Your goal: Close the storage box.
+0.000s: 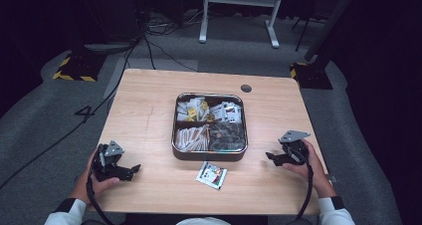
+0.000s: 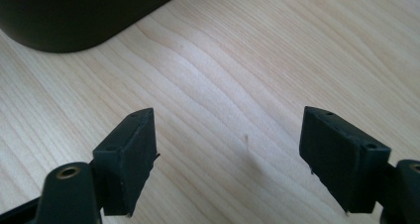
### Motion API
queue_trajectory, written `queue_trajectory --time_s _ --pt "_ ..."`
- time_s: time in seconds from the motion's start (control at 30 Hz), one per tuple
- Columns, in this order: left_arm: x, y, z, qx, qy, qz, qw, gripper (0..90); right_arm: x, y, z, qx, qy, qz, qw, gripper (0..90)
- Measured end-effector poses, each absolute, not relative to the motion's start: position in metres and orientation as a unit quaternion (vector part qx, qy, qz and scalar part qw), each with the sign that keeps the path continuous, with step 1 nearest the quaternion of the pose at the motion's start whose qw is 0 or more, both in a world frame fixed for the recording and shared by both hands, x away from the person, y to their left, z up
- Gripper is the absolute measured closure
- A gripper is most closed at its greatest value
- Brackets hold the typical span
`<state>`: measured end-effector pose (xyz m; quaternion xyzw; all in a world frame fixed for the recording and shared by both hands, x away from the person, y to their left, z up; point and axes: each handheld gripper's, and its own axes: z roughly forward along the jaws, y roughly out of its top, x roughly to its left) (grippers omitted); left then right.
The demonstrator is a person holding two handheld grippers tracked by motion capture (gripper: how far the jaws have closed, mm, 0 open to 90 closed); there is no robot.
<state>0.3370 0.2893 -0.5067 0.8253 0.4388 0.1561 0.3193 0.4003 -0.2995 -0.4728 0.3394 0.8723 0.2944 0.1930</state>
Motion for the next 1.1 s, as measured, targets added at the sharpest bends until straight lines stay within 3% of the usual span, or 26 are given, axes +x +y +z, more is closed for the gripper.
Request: queue_trajectory --time_s 0.7,1.1 --pt "0.338 0.289 -0.507 0.826 0.439 0.154 0.319 0.1 0.378 -0.338 -0.496 0.392 0.842 0.328 0.172 21.3" --pt "0.338 0.289 -0.507 0.825 0.440 0.155 0.320 0.2 0.372 -0.346 -0.504 0.401 0.822 0.362 0.182 20.0"
